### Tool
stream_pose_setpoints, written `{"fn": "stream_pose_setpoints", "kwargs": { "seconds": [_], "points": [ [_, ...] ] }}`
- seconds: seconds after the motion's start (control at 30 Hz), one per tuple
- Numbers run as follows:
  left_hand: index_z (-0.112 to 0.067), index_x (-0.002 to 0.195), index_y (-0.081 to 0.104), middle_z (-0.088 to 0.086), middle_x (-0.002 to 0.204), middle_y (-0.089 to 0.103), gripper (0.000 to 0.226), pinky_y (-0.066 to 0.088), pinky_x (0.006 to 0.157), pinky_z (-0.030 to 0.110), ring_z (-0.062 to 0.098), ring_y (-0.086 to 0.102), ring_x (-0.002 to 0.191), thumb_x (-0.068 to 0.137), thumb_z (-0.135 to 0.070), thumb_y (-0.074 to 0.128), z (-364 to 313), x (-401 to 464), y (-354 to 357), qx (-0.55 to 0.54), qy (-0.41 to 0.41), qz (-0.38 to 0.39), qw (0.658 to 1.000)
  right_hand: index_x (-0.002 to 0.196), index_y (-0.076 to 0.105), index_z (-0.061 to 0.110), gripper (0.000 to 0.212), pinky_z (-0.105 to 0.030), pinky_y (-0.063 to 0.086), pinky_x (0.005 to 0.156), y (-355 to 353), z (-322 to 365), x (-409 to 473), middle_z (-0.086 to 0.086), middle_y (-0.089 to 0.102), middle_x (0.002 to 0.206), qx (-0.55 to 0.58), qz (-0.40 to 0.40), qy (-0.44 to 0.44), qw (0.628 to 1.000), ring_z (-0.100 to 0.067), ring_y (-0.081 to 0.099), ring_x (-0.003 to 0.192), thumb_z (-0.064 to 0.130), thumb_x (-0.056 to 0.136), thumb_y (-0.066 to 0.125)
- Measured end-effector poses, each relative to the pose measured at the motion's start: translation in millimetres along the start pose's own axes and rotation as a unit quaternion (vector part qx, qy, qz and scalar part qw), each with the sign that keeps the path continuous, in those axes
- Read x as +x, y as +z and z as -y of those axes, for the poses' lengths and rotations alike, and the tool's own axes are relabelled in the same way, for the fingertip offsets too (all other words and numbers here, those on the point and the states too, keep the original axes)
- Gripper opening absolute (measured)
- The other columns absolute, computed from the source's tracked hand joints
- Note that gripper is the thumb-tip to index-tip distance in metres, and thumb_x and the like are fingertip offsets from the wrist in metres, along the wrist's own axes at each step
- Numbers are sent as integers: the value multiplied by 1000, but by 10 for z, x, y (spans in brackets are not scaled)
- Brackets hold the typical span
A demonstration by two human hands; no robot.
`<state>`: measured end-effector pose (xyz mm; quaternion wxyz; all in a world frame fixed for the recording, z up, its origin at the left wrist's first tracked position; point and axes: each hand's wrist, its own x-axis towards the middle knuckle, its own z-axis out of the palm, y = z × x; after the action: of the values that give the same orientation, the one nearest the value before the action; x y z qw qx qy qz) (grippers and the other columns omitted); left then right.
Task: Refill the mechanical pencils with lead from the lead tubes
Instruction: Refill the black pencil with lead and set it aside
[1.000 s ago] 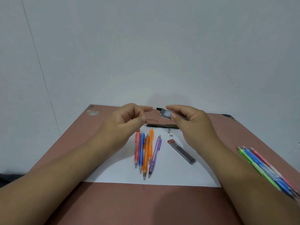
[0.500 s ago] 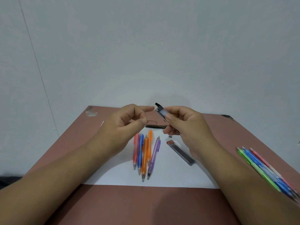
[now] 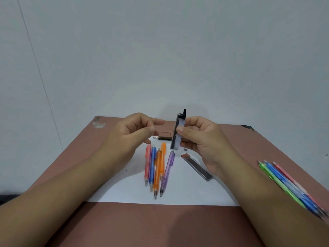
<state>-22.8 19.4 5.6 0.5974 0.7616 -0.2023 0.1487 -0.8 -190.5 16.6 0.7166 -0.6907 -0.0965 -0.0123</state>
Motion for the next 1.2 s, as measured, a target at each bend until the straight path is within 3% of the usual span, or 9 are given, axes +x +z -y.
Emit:
{"fn": "stream_pose_setpoints", "kwargs": {
  "seconds": [0.1, 0.27, 0.43, 0.6, 1.0, 1.2],
  "points": [
    [-5, 89, 62, -7, 115, 74, 14, 58, 83, 39, 19, 70, 102, 99, -13, 57, -11, 8, -10, -7, -22, -14, 1000, 98, 66, 10, 17, -36, 61, 74, -5, 2, -6, -8, 77, 84, -14, -3, 2, 1000, -20, 70, 73, 7, 86, 78],
    [-4, 90, 61, -5, 112, 75, 19, 57, 84, 42, 22, 70, 101, 103, -8, 48, -7, 32, -16, -16, -50, -38, 998, 105, 66, 7, 19, -28, 61, 67, -6, 19, -18, -16, 77, 96, -8, -1, 15, 1000, -24, 74, 81, 7, 89, 75],
    [-3, 90, 61, -2, 110, 76, 18, 56, 81, 41, 24, 70, 99, 102, -7, 48, 15, 38, -27, -29, -60, -49, 997, 115, 65, 18, 27, -40, 61, 76, 2, 33, -25, -9, 78, 93, -69, -7, -13, 998, -19, 70, 75, 7, 91, 73],
    [-7, 88, 62, -1, 108, 76, 20, 57, 78, 40, 25, 69, 98, 102, -6, 48, 9, 40, -22, -34, -64, -57, 996, 118, 57, 35, 42, -41, 63, 77, 0, 31, -23, -6, 78, 91, -94, -4, -41, 995, -22, 69, 76, 7, 92, 73],
    [-10, 87, 63, -4, 107, 75, 19, 57, 77, 39, 19, 68, 92, 102, -10, 51, 35, 59, -18, -42, -85, -68, 993, 118, 67, 22, 36, -34, 63, 69, -70, 102, -64, -8, 76, 84, -79, -11, -15, 997, -18, 74, 71, -3, 92, 68],
    [-10, 90, 67, -9, 104, 75, 16, 59, 79, 41, 14, 68, 89, 99, -14, 55, 98, 76, -35, -8, -89, -83, 993, 107, 70, 24, 29, -41, 65, 69, -137, 153, -73, -8, 75, 91, -213, 68, 45, 974, -22, 77, 82, 2, 89, 73]
  ]
}}
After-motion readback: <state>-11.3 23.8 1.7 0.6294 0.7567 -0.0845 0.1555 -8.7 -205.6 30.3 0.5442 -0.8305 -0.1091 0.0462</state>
